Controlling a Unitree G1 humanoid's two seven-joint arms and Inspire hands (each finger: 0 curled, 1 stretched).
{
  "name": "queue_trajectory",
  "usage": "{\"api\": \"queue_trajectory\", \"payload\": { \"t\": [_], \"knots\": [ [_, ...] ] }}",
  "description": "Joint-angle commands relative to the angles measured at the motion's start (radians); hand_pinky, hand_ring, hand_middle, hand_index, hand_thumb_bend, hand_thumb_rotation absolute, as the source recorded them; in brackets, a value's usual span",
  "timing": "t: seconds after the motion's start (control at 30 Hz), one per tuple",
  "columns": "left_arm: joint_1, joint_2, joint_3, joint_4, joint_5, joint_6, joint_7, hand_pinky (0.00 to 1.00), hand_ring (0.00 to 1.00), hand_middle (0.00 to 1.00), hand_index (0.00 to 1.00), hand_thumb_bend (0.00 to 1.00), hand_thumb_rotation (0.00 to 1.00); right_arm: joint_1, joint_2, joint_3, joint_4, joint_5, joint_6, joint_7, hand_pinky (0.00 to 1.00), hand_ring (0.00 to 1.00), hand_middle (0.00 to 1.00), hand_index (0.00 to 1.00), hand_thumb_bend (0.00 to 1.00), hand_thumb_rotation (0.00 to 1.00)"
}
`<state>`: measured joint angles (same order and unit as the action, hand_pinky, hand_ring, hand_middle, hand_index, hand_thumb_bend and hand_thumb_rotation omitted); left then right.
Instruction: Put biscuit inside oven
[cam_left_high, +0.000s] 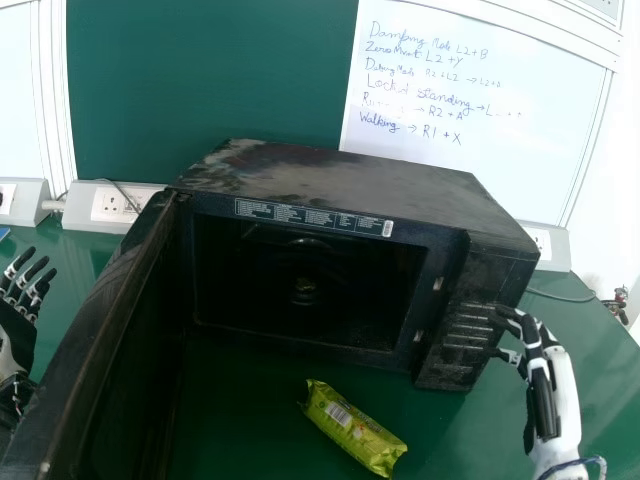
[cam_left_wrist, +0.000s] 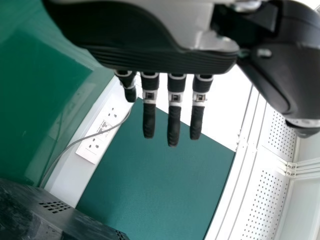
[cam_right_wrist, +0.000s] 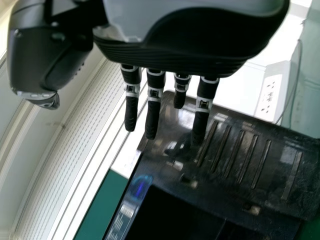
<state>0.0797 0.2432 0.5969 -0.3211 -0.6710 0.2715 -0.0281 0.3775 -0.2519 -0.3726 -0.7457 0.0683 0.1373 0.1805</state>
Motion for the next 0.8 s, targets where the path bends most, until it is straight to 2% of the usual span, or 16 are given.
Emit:
{"api": "queue_trajectory", "payload": {
  "t": [0.0, 0.27, 0.47, 0.6, 0.77],
  "knots": [
    [-0.013, 0.011, -0.003, -0.009, -0.001, 0.009, 0.004, 0.81, 0.78, 0.75, 0.78, 0.74, 0.39, 0.009, -0.032, 0.01, -0.037, -0.007, 0.027, 0.024, 0.63, 0.71, 0.74, 0.77, 0.79, 0.34],
    [-0.011, 0.008, -0.007, -0.028, -0.001, 0.015, 0.007, 0.78, 0.75, 0.73, 0.77, 0.71, 0.4, 0.005, -0.052, 0.046, -0.075, -0.012, 0.079, 0.052, 0.66, 0.73, 0.76, 0.78, 0.79, 0.3],
    [-0.01, 0.006, -0.006, -0.036, -0.002, 0.018, 0.011, 0.76, 0.73, 0.71, 0.74, 0.71, 0.39, -0.005, -0.102, 0.097, -0.103, -0.11, 0.103, 0.061, 0.71, 0.76, 0.78, 0.81, 0.8, 0.33],
    [-0.006, 0.006, -0.006, -0.044, -0.005, 0.022, 0.01, 0.77, 0.74, 0.71, 0.72, 0.7, 0.39, -0.004, -0.136, 0.121, -0.135, -0.154, 0.13, 0.085, 0.71, 0.77, 0.8, 0.83, 0.8, 0.32],
    [-0.003, 0.003, -0.013, -0.056, 0.005, 0.025, 0.018, 0.77, 0.74, 0.7, 0.71, 0.68, 0.41, -0.015, -0.213, 0.173, -0.174, -0.291, 0.177, 0.127, 0.7, 0.77, 0.81, 0.84, 0.81, 0.35]
  ]
}}
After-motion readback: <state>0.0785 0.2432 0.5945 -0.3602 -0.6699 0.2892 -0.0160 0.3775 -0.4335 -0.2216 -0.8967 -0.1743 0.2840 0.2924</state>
